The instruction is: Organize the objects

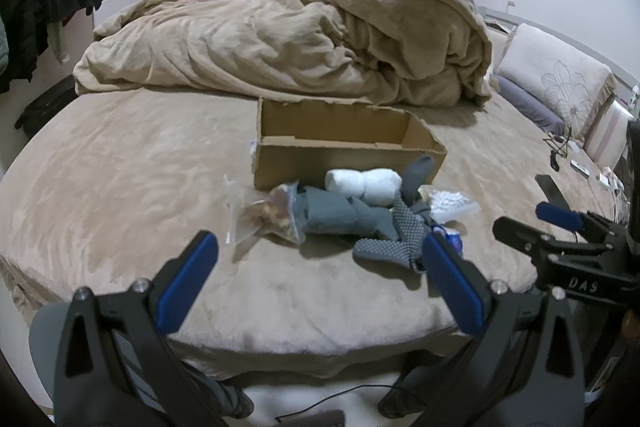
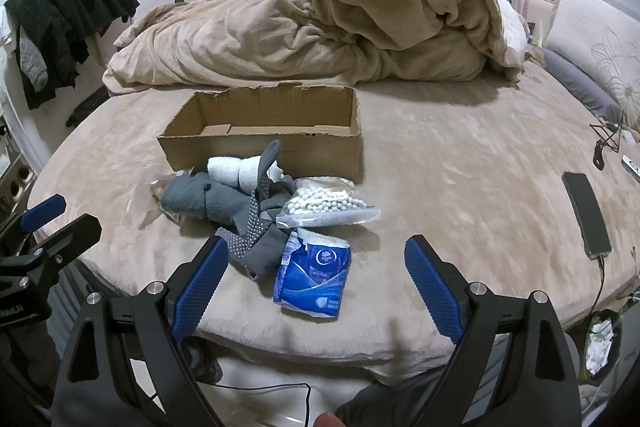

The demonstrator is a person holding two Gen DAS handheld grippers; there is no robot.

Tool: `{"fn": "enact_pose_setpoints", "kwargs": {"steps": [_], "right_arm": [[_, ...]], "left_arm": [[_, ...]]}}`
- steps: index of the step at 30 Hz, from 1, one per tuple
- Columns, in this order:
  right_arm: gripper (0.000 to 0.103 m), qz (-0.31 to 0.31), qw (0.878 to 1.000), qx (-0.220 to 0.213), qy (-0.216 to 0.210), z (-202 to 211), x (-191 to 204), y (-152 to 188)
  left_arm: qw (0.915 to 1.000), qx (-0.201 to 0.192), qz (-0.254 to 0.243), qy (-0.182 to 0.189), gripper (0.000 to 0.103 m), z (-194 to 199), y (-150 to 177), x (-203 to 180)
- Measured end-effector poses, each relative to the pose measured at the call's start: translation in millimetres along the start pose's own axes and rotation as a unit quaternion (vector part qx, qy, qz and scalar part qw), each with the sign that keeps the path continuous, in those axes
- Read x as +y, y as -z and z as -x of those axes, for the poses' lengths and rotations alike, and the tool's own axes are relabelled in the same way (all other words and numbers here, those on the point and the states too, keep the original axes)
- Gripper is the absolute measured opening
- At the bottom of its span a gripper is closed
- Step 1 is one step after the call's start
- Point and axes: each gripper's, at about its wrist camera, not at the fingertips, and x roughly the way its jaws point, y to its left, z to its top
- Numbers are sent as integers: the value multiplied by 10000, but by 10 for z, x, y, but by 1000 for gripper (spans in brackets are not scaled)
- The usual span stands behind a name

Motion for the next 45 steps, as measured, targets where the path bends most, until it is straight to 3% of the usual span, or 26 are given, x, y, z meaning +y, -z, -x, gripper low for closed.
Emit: {"fn": "enact_pose_setpoints", "kwargs": {"steps": [13, 24, 34, 39, 41, 43, 45], "right_arm": [[92, -55, 9996, 252, 121, -298, -49, -6], [92, -207, 9969, 725, 234, -758, -189, 137], [92, -408, 9944, 964, 130, -1022, -302, 236], [79, -484, 9946, 901, -155, -1027, -316, 244], [69, -449, 9950, 868, -216, -1020, -296, 256], [50, -410, 9952, 845, -288, -1014, -256, 265], [48, -317, 9963, 774, -217, -995, -188, 276]], "left_arm": [[9997, 72, -15, -251, 103, -312, -19, 175], [9973, 141, 58, -719, 103, -886, -80, 496], [9956, 418, 231, -807, 101, -1414, -109, 694], [9953, 731, 252, -577, 78, -1564, -49, 669], [9954, 796, 205, -502, 70, -1585, -31, 646], [9962, 751, 116, -436, 60, -1556, -28, 608], [9967, 681, 44, -444, 57, -1511, -24, 565]]}}
